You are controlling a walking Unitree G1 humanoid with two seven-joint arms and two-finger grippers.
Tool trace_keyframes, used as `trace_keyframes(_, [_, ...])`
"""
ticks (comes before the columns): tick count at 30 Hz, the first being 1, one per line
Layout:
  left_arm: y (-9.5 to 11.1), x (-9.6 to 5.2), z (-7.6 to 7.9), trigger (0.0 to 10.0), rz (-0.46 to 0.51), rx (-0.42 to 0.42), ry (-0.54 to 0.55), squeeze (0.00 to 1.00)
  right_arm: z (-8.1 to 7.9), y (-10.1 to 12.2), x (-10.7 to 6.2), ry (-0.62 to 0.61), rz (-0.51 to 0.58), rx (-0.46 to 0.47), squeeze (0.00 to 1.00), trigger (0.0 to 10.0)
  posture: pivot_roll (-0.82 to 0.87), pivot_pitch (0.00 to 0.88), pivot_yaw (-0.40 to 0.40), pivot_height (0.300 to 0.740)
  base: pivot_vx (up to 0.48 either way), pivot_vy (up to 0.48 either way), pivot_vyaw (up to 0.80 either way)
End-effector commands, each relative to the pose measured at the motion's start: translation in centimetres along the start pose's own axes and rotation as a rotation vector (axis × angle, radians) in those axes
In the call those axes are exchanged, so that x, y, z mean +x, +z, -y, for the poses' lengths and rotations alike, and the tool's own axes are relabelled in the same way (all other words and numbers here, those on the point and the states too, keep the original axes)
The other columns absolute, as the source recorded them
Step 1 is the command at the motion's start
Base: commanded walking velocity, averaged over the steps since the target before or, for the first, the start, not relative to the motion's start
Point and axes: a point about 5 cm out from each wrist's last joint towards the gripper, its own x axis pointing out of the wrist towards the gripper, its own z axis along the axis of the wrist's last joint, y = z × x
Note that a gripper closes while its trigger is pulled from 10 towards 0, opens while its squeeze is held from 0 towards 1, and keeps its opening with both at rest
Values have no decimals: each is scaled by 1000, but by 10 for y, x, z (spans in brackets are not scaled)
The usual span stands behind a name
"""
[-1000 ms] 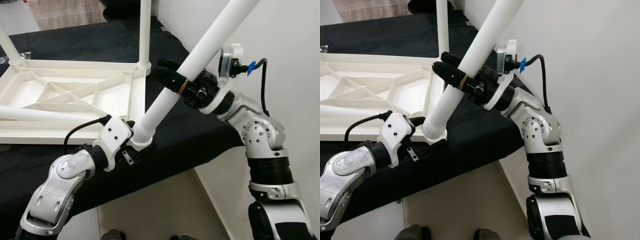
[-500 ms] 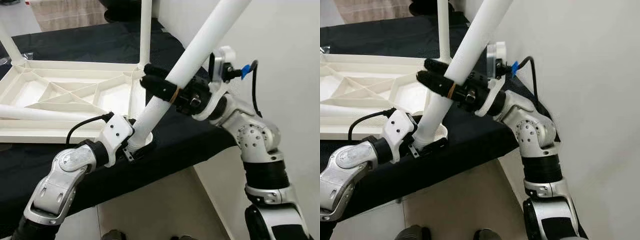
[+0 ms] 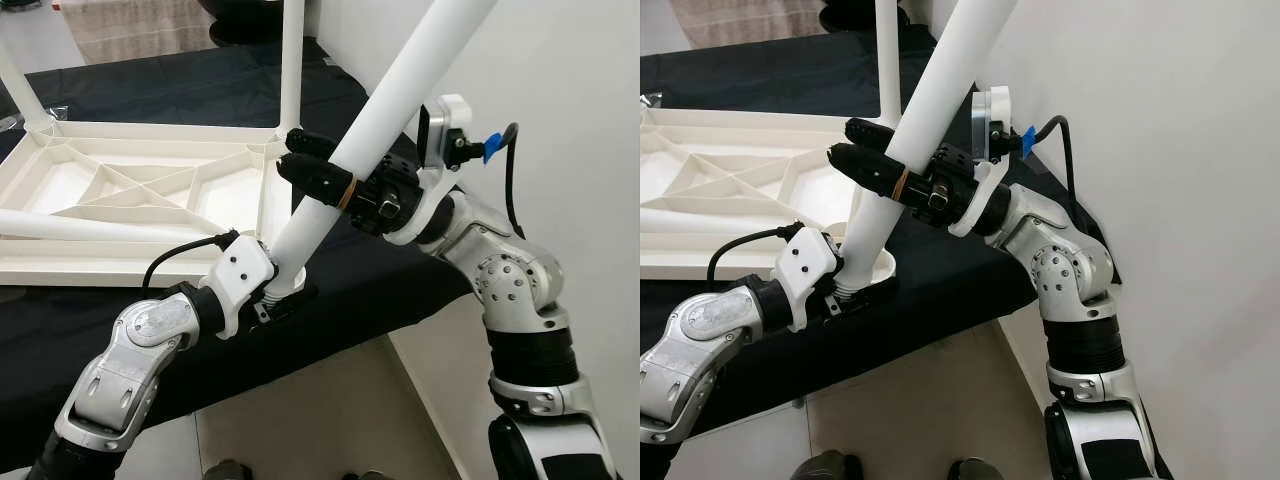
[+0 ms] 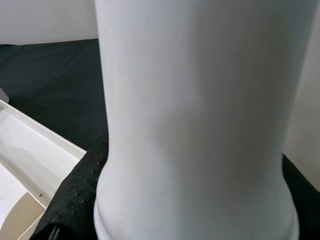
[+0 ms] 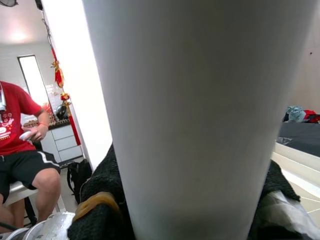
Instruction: Building children table
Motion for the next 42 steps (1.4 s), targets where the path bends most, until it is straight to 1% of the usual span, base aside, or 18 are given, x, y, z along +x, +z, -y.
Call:
trace_keyframes(1, [-2, 3, 6, 0, -2, 15, -13, 0, -8, -1, 6, 53, 12, 22, 0, 0, 45, 96, -44, 740, 0, 0, 0])
trace_keyframes(3, [-3, 4, 4, 0, -9, 26, 10, 0, -8, -1, 6, 46, 13, 20, 0, 0, 46, 96, -45, 740, 0, 0, 0])
trace_keyframes(4, [-2, 6, 1, 10000, -13, 45, 41, 0, -5, -3, 7, 11, 0, 15, 0, 314, 46, 98, -46, 740, 0, 0, 0])
trace_keyframes(5, [-2, 6, 1, 10000, -13, 45, 41, 0, -5, -3, 7, 11, 0, 15, 0, 314, 46, 98, -46, 740, 0, 0, 0])
trace_keyframes(6, [-2, 7, -3, 10000, -19, 65, 89, 0, -2, -5, 8, -22, -6, 9, 0, 10000, 44, 98, -45, 740, 0, 0, 0])
trace_keyframes(7, [-2, 8, -7, 10000, -23, 78, 121, 0, 0, -6, 9, -43, -10, 5, 0, 10000, 44, 98, -45, 740, 0, 0, 0])
trace_keyframes(8, [-1, 8, -11, 10000, -28, 102, 158, 0, 5, -7, 10, -98, -8, -8, 1000, 10000, 44, 98, -45, 740, 0, 0, 0])
trace_keyframes(9, [-1, 8, -11, 10000, -28, 102, 158, 0, 5, -7, 10, -98, -8, -8, 1000, 10000, 44, 98, -45, 740, 0, 0, 0])
trace_keyframes(12, [1, 7, -23, 10000, -43, 159, 246, 0, 8, -10, 12, -150, -21, -16, 1000, 10000, 43, 100, -49, 740, 0, 0, 0])
trace_keyframes(13, [1, 7, -23, 10000, -43, 159, 246, 0, 8, -10, 12, -150, -21, -16, 1000, 10000, 43, 100, -49, 740, 0, 0, 0])
trace_keyframes(14, [2, 7, -27, 10000, -43, 168, 270, 0, 6, -12, 13, -148, -27, -15, 0, 10000, 43, 100, -49, 740, 0, 0, 0])
trace_keyframes(15, [2, 7, -27, 10000, -43, 168, 270, 0, 6, -12, 13, -148, -27, -15, 0, 10000, 43, 100, -49, 740, 0, 0, 0])
trace_keyframes(17, [4, 8, -32, 10000, -49, 201, 295, 0, 5, -15, 15, -166, -31, -5, 0, 10000, 41, 104, -48, 740, 0, 0, 0])
trace_keyframes(20, [3, 9, -33, 10000, -62, 251, 310, 0, 6, -17, 17, -200, -21, -1, 0, 10000, 40, 105, -47, 740, 0, 0, 0])
trace_keyframes(24, [2, 14, -30, 10000, -69, 260, 326, 0, 8, -19, 21, -244, -6, 1, 0, 10000, 38, 106, -45, 740, 0, 0, 0])
trace_keyframes(26, [3, 18, -26, 10000, -63, 290, 313, 0, 10, -20, 23, -282, 6, -2, 0, 10000, 38, 106, -45, 740, 0, 0, 0])
trace_keyframes(32, [5, 27, -13, 10000, -34, 271, 297, 0, 17, -19, 28, -359, 42, -20, 0, 10000, 39, 106, -46, 740, 0, 0, 0])
trace_keyframes(42, [7, 34, -4, 10000, -8, 283, 283, 0, 18, -15, 38, -380, 79, -32, 0, 10000, 36, 91, -47, 740, 0, 0, 0])
